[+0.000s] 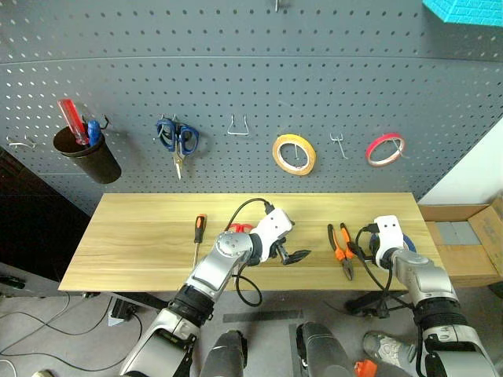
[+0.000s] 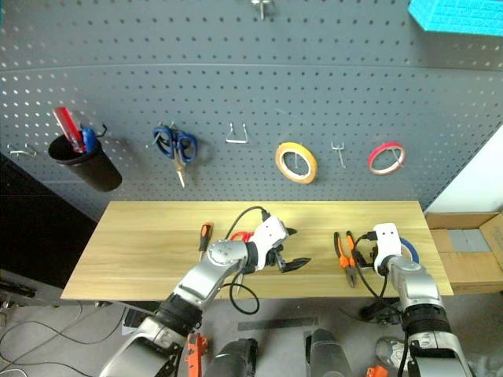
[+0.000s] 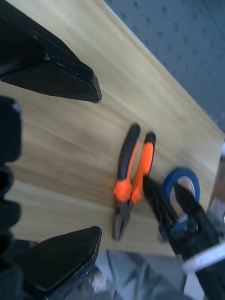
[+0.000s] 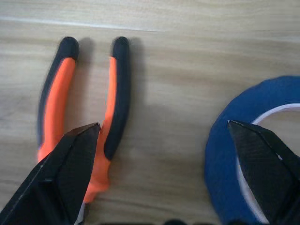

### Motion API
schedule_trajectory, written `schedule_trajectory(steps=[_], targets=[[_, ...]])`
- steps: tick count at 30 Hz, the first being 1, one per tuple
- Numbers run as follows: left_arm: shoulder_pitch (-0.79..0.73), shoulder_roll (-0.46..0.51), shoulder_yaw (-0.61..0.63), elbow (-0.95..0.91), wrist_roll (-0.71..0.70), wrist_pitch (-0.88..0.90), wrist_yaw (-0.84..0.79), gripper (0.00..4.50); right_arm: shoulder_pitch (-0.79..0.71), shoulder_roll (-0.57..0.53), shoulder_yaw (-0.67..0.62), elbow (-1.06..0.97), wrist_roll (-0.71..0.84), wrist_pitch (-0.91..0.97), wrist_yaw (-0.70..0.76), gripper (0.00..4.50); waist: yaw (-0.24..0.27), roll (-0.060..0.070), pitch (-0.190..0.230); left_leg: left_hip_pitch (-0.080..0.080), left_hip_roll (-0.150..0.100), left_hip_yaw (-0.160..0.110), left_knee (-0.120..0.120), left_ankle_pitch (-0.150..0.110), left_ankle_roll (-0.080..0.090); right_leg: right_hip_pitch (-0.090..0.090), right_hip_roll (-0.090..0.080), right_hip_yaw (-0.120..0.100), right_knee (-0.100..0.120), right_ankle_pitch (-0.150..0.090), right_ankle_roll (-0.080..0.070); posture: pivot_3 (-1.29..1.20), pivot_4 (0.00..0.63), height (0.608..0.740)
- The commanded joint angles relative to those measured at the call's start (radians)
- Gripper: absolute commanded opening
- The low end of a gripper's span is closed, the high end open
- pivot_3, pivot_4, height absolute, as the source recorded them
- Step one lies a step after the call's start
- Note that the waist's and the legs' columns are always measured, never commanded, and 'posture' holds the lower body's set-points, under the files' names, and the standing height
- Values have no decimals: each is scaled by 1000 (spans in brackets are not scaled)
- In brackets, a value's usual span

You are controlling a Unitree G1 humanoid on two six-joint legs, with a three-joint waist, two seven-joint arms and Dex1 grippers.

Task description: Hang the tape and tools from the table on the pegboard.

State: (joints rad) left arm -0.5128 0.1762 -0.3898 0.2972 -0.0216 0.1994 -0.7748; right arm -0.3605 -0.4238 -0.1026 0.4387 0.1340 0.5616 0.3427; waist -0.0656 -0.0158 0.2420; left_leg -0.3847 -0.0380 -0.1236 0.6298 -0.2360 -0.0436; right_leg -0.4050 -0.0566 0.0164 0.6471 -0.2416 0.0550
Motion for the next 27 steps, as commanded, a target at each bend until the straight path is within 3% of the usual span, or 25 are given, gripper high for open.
schedule_trajectory(steps=[1,12,23,27], targets=[[-46,-21,-5,37,9,-49,-17,4481,1,-33,-40,-48,-2,27,-22,4500,-1,-1,3,0,0,0,0,0,0,0,0,0,0,0,0,-139,289,740],[-75,-20,2,109,33,-126,-55,4481,59,12,-75,-207,25,149,-75,4500,-25,-2,23,-2,0,1,0,0,0,-2,0,1,-1,0,0,-152,283,740],[-76,-26,7,86,34,-111,-70,4481,27,-4,-53,11,4,41,-6,4500,-25,-3,24,-1,0,2,0,0,0,-2,0,1,-1,0,1,-119,277,740],[-71,-23,7,74,33,-105,-79,4500,-24,-28,-47,140,-7,-30,35,3602,-24,-5,25,-1,0,2,0,0,0,-2,0,1,-1,1,2,-114,273,740]])
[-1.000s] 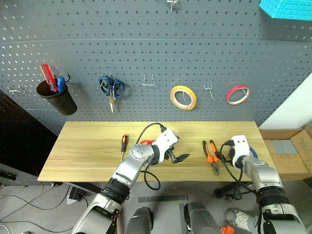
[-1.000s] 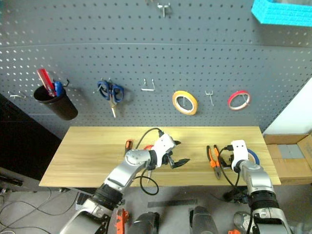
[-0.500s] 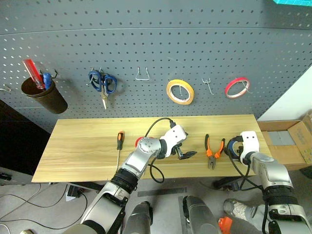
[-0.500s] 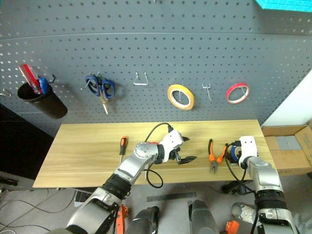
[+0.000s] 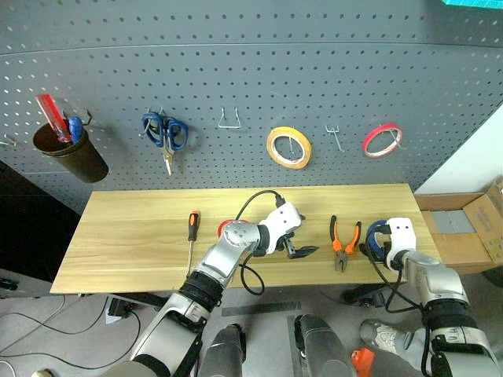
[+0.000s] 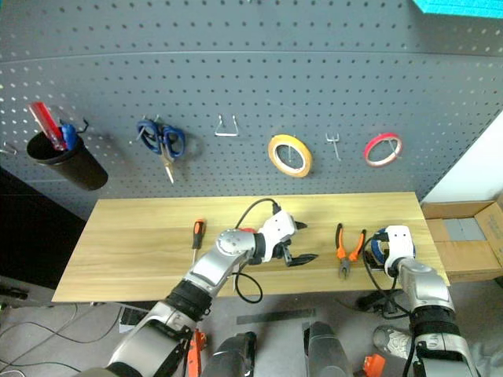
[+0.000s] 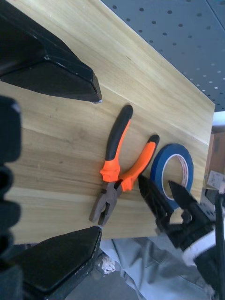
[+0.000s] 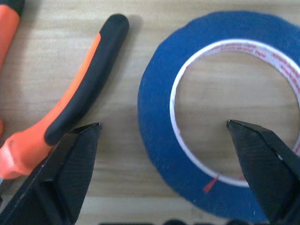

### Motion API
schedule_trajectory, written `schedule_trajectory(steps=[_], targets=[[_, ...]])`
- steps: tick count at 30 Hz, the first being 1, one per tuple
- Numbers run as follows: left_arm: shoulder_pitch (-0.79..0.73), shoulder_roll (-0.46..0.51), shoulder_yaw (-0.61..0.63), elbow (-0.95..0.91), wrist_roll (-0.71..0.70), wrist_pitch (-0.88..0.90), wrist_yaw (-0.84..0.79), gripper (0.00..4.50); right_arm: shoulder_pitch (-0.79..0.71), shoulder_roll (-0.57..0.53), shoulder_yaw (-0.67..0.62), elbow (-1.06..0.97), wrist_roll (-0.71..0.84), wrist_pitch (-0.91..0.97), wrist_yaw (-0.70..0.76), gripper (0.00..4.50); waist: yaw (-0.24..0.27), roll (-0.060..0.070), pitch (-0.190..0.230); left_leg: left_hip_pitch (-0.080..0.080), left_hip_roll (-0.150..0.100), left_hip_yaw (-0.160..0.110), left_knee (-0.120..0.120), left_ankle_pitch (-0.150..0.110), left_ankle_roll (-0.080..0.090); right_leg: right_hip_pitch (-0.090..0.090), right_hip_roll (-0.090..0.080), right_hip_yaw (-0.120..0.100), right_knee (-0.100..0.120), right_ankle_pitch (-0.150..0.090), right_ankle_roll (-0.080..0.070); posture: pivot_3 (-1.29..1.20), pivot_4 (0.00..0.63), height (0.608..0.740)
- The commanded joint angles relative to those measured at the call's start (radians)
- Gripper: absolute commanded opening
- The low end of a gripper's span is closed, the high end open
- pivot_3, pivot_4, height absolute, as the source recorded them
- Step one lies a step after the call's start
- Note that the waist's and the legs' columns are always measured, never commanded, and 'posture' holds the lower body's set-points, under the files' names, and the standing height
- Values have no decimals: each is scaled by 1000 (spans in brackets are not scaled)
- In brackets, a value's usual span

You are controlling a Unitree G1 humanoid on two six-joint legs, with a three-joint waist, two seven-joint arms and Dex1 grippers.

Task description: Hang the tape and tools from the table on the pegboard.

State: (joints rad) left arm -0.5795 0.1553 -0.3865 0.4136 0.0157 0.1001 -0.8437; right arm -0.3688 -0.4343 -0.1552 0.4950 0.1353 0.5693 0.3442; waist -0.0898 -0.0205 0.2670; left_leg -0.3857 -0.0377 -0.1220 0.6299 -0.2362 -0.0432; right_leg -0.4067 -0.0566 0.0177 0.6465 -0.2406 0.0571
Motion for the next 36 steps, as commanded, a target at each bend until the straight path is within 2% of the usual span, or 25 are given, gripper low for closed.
schedule_trajectory(steps=[1,8,9,10,13,15,18,20,22,25,30,34,36], targets=[[-5,-2,4,-44,-5,-4,-11,4500,-29,-21,7,111,-11,-53,39,3288,0,0,0,0,0,0,0,0,0,0,0,0,0,0,0,-114,273,740],[-7,-5,6,-48,-6,1,-14,4500,-89,-26,20,217,-28,-126,64,797,1,0,0,0,0,0,0,0,0,0,0,0,0,0,0,-113,257,740],[-9,-8,6,-45,-5,0,-13,4500,-90,-28,25,223,-34,-138,69,476,1,0,0,0,0,0,0,0,0,0,0,0,0,1,0,-112,253,740],[-10,-8,7,-45,-5,0,-13,4500,-88,-29,30,222,-39,-146,70,384,1,0,0,0,0,0,0,0,0,0,0,0,0,1,1,-112,253,740],[-16,-18,12,-40,-9,3,-6,4500,-67,-47,51,198,-70,-191,75,384,1,1,-1,0,0,0,0,0,0,0,0,1,0,1,1,-126,228,740],[-13,-23,29,-59,-27,23,0,4500,-20,-69,71,111,-102,-227,64,384,3,2,-2,0,0,0,0,0,0,0,0,0,0,1,1,-142,210,740],[53,14,74,-197,-84,101,-9,4500,119,-89,87,-226,-147,-247,26,384,3,8,-5,-1,-1,0,0,0,0,-1,-1,0,0,1,1,-175,180,740],[121,48,105,-314,-125,172,-10,4500,206,-94,103,-437,-186,-269,4,384,-6,14,-11,-7,0,0,0,1,-2,-7,-1,1,1,1,0,-198,155,740],[173,71,127,-401,-154,230,3,4500,260,-86,117,-564,-215,-284,-11,384,-19,18,-20,-12,0,5,0,2,-4,-15,-1,6,3,3,0,-212,131,740],[244,97,189,-536,-205,324,48,4500,319,-48,174,-726,-269,-336,-41,384,-24,17,-42,-11,0,8,1,2,-4,-15,-1,9,3,4,-1,-213,102,740],[259,78,246,-654,-253,431,148,4500,301,-20,268,-723,-336,-494,-55,384,-23,9,-85,-8,-1,11,2,2,-1,-12,0,13,1,7,6,-180,49,740],[295,76,365,-786,-332,537,240,4500,191,16,311,-581,-347,-629,-67,384,-28,0,-110,7,-2,16,3,4,3,2,1,19,-3,13,9,-136,24,740],[318,74,390,-823,-353,568,277,4500,131,15,313,-493,-354,-701,-66,384,-34,-4,-120,9,-1,17,3,5,4,3,1,21,-3,15,7,-117,14,740]])
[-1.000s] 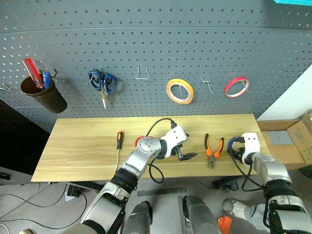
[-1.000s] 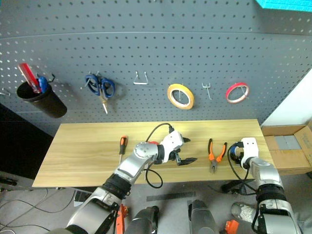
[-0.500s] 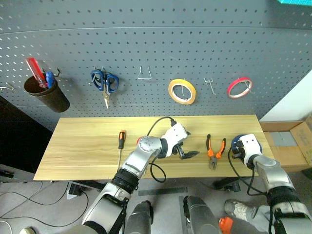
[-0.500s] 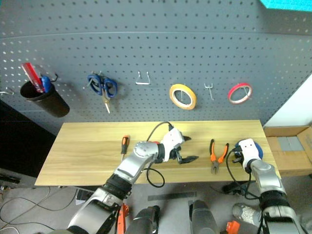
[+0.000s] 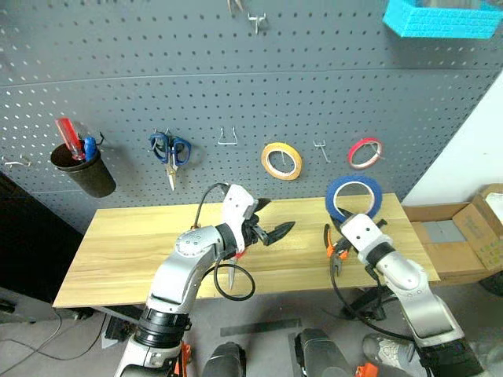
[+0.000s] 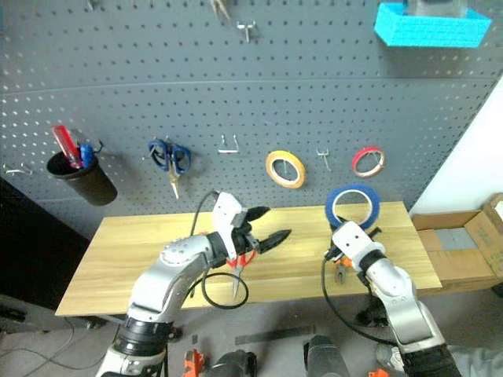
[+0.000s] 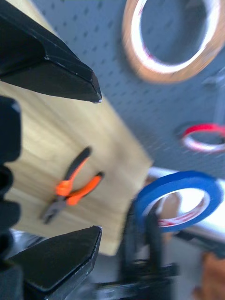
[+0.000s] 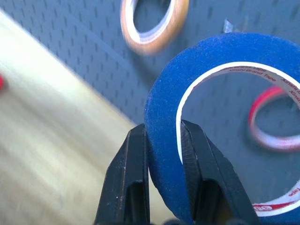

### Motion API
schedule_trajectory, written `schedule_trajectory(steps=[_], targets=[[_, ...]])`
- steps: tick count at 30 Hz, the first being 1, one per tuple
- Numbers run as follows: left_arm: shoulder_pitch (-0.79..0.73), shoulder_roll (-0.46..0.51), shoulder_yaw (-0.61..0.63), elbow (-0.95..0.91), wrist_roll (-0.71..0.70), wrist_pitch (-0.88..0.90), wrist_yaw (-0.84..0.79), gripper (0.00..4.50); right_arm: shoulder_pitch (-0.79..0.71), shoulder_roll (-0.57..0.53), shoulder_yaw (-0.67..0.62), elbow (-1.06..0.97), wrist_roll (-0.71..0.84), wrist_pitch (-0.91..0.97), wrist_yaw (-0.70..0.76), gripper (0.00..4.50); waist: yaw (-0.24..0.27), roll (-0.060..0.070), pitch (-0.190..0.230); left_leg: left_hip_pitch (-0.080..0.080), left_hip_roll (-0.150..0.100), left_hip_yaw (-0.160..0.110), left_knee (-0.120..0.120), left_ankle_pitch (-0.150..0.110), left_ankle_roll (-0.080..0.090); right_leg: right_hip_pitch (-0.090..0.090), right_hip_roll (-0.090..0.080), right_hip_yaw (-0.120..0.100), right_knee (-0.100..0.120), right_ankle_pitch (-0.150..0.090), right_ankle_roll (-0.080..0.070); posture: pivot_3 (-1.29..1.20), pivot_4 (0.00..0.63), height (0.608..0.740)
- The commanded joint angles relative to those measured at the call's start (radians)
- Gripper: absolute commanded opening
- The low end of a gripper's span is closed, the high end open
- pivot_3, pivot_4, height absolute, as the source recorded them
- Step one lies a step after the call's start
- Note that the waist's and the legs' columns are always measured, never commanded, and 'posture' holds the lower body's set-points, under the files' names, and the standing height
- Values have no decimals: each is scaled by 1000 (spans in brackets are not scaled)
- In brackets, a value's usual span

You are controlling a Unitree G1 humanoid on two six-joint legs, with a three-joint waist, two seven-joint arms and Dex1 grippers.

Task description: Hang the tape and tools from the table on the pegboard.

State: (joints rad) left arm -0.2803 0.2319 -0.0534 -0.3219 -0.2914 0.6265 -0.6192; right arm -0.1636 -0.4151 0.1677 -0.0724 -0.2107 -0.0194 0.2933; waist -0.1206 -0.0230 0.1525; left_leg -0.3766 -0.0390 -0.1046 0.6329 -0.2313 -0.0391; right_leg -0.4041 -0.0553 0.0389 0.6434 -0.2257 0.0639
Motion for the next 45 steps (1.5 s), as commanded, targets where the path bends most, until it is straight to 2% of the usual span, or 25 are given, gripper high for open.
schedule_trajectory(steps=[1,9,13,22,24,27,32,35,37,39,42,43,45], targets=[[30,1,61,-97,-48,45,66,4500,-107,-6,-4,122,-10,-145,-8,384,-2,-3,-11,1,0,1,0,1,1,1,0,1,0,1,-1,-111,12,740],[34,6,65,-81,-21,16,148,4500,-309,-25,-1,465,33,-350,89,384,13,-5,-29,15,0,0,-1,3,2,16,2,1,-1,0,-7,-50,0,740],[30,14,70,-84,-25,11,167,4500,-404,-35,21,635,64,-387,245,384,18,-6,-34,15,0,-1,-1,3,2,16,2,1,-1,2,-4,-26,0,740],[34,7,51,-86,-26,3,196,4500,-522,-44,12,832,84,-380,371,384,35,-6,-34,15,0,-1,-2,3,2,16,2,1,-1,3,-2,-22,18,740],[32,5,47,-85,-29,1,198,4500,-528,-47,6,846,88,-371,377,1103,37,-6,-34,15,0,-1,-2,3,2,16,2,1,-1,3,-2,-24,18,740],[28,6,42,-79,-30,-3,195,4500,-526,-49,-4,845,92,-357,375,1903,38,-6,-34,15,0,0,-2,3,2,16,2,2,-1,3,-2,-34,24,740],[48,1,17,-58,-18,-23,194,4500,-439,-69,-19,749,94,-297,362,3577,37,-6,-34,15,0,0,-2,3,2,16,2,2,0,3,-2,-61,36,740],[103,14,-25,-55,0,-46,179,4500,-334,-73,-55,589,137,-145,361,4448,37,-6,-34,15,0,0,-2,3,2,16,2,2,-1,2,-2,-75,52,740],[131,25,-47,-52,10,-63,171,4500,-273,-73,-71,481,147,-20,347,4448,37,-6,-34,15,0,0,-2,3,2,15,2,2,-1,2,-3,-80,58,740],[170,32,-70,-57,15,-75,161,4500,-205,-39,-105,317,160,305,287,4448,36,-5,-33,15,0,0,-2,3,2,15,2,2,0,1,-4,-100,84,740],[231,70,-119,-40,53,-115,136,4500,-200,94,-201,114,215,884,149,4448,34,-3,-30,15,2,0,-2,3,2,14,2,3,2,-2,-10,-113,107,740],[244,82,-130,-40,61,-122,129,4500,-228,145,-235,90,214,1027,97,4448,34,-1,-28,15,2,0,-2,3,2,15,2,3,3,-2,-10,-119,116,740],[255,95,-139,-47,66,-121,124,4500,-279,207,-273,70,205,1189,23,4448,34,4,-20,16,4,0,-2,3,2,15,3,3,3,-2,-11,-122,129,740]])
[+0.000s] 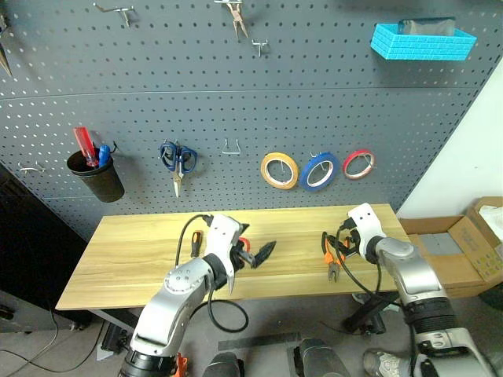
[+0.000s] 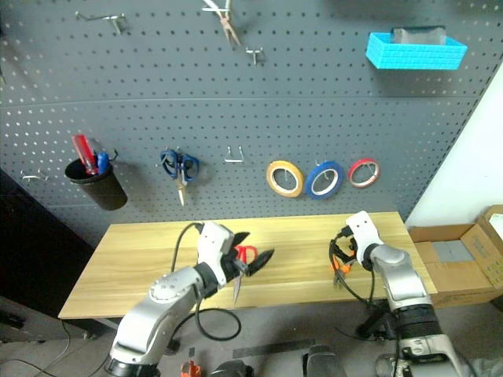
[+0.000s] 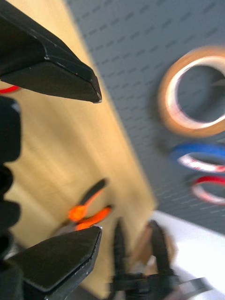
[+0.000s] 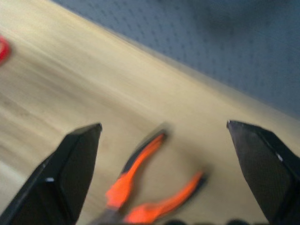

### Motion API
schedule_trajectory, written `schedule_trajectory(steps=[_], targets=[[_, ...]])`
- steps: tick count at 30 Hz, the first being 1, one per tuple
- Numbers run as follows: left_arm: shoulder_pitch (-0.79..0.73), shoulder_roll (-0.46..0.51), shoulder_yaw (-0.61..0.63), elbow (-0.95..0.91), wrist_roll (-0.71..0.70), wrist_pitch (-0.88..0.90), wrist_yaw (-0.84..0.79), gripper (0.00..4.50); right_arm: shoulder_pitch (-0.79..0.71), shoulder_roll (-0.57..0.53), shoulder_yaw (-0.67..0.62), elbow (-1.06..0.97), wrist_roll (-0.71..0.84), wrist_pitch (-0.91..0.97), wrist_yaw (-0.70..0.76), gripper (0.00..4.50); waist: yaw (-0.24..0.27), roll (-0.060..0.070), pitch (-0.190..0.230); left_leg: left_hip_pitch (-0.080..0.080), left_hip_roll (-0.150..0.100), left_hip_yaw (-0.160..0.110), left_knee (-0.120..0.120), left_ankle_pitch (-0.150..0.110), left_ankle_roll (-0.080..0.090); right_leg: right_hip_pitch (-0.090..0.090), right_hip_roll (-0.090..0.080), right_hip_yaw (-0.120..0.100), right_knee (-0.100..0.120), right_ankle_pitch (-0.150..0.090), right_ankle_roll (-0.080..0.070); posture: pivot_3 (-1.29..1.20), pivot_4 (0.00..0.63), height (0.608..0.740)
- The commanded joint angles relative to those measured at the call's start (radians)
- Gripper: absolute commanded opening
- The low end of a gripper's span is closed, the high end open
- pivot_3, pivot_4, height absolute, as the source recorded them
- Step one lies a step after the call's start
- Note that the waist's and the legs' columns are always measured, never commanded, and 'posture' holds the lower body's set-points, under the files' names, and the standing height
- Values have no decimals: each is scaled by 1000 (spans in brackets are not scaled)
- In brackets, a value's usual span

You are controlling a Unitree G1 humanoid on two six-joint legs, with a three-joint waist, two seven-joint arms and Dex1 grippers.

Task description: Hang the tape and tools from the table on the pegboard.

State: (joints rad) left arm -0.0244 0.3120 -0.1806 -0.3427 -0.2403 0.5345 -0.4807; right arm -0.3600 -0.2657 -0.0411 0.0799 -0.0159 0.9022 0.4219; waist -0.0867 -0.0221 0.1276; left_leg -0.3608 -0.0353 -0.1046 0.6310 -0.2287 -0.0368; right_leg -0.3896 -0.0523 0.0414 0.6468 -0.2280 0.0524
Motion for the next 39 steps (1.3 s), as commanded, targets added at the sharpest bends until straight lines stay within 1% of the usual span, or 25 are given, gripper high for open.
schedule_trajectory(steps=[1,3,6,10,13,14,16,17,19,21,23,24,25,30,33,34,37,39], targets=[[0,19,-14,-30,16,-26,-15,4500,-104,76,-75,-87,9,311,-129,4448,1,6,8,1,0,-1,0,0,0,-1,0,-1,-1,0,0,-122,133,740],[-3,32,-20,-24,35,-23,-13,4500,-147,108,-94,-70,12,351,-167,4448,1,10,14,-1,-1,0,0,0,0,-1,-1,-1,-1,0,0,-123,137,740],[-21,38,-11,-16,40,-9,-7,4500,-212,141,-137,17,16,387,-222,4448,2,10,25,-2,-2,-1,0,0,0,-1,-1,-1,-2,0,0,-115,160,740],[-29,43,1,-37,29,15,-11,4500,-259,115,-136,139,-1,341,-270,4448,2,7,36,-4,-2,0,-2,1,2,-2,-1,-2,-4,-2,2,-98,177,740],[-17,45,5,-53,29,24,-5,4500,-270,94,-135,193,0,301,-289,4448,2,8,40,-9,-3,1,-4,-2,3,-7,-2,-1,-3,-3,8,-81,187,740],[-11,45,8,-60,28,28,-2,4500,-271,86,-134,205,0,283,-295,4448,2,8,40,-10,-3,1,-4,-2,4,-9,-2,-1,-2,-4,8,-77,188,740],[7,46,13,-77,26,33,3,4500,-272,78,-150,234,-5,253,-330,4448,1,9,41,-19,-3,1,-3,-3,5,-18,-2,-1,-2,-3,7,-77,188,740],[12,46,13,-82,26,34,4,4500,-273,76,-155,245,-4,242,-343,4448,1,9,41,-21,-3,1,-3,-3,5,-20,-2,0,-2,-1,3,-67,190,740],[31,45,11,-90,28,30,9,4500,-266,74,-170,266,4,203,-363,4448,1,8,44,-21,-3,1,-3,-4,6,-20,-2,-1,-2,-1,3,-61,179,740],[44,43,5,-95,32,27,14,4500,-259,80,-197,273,18,181,-385,4059,2,8,44,-21,-3,1,-3,-4,6,-20,-2,-1,-2,-1,4,-69,158,740],[35,38,2,-96,34,30,21,4500,-262,84,-212,278,30,184,-391,3567,3,8,44,-21,-3,1,-3,-4,6,-20,-2,-1,-2,-4,9,-72,160,740],[25,34,5,-91,32,30,23,4500,-266,82,-208,285,31,178,-391,3174,3,8,44,-21,-3,1,-3,-4,6,-20,-2,-1,-2,-4,9,-65,165,740],[15,32,9,-85,31,29,25,4500,-271,80,-203,294,29,170,-393,2875,3,7,45,-21,-3,1,-2,-4,6,-20,-2,-1,-2,-3,9,-64,171,740],[12,41,23,-82,26,29,23,4500,-277,56,-187,316,25,142,-401,1160,1,7,46,-20,-3,2,-1,-3,7,-19,-2,0,-2,-3,8,-71,168,740],[9,41,27,-87,16,36,15,4500,-274,42,-171,343,22,120,-401,97,2,7,49,-20,-3,1,-2,-3,7,-19,-2,-1,-2,-2,9,-68,185,740],[6,39,28,-89,9,39,13,4500,-274,38,-162,354,21,110,-397,41,2,6,52,-20,-3,1,-2,-3,7,-19,-2,-1,-3,-2,9,-66,188,740],[1,35,23,-93,-5,46,2,4500,-266,21,-131,401,11,61,-387,41,2,5,59,-20,-3,1,-2,-3,7,-19,-2,-1,-3,-2,9,-66,187,740],[-4,34,13,-91,-13,48,-10,4500,-265,6,-117,440,7,28,-381,41,2,5,60,-20,-3,1,-2,-3,7,-19,-2,-1,-3,-2,9,-68,197,740]])
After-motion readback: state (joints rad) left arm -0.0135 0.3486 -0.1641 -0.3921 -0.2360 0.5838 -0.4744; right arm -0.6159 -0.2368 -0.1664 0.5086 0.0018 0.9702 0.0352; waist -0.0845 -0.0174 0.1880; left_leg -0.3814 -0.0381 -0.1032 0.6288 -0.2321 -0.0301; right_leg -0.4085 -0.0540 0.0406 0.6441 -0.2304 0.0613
